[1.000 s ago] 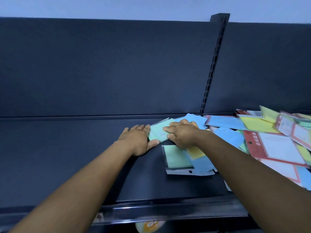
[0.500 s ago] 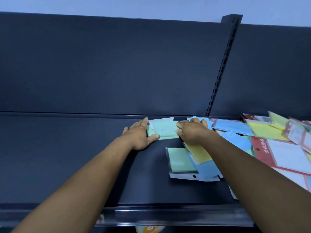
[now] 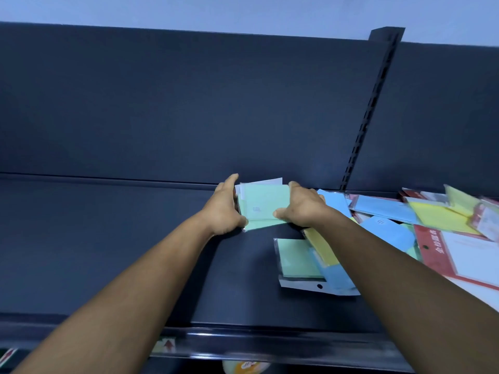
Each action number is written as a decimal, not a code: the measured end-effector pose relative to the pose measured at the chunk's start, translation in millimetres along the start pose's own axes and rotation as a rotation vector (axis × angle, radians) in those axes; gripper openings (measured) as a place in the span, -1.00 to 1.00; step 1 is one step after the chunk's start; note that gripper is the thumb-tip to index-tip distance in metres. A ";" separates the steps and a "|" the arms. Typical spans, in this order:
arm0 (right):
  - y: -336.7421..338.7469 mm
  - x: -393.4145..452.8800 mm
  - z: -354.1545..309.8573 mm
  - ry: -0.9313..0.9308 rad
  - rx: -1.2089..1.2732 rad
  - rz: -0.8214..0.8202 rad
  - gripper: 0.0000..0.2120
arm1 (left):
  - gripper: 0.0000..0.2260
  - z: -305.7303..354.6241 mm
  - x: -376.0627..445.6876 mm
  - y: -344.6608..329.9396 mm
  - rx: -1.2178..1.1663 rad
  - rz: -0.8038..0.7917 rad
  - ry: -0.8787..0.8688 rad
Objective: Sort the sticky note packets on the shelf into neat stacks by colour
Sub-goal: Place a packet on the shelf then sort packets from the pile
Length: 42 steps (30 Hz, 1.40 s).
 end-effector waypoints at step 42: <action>-117.8 -153.8 -386.1 0.315 0.537 -0.135 -0.78 | -0.82 -196.7 -235.7 329.7 -0.237 0.499 0.126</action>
Point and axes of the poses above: each hand's wrist, its own x-axis towards the middle knuckle, its own y-axis out of the back of the hand, z = x × y, the point moved 3 cm from there along x, towards the middle knuckle, and after that the axes turned 10 degrees about -y, right-handed, at the moved point
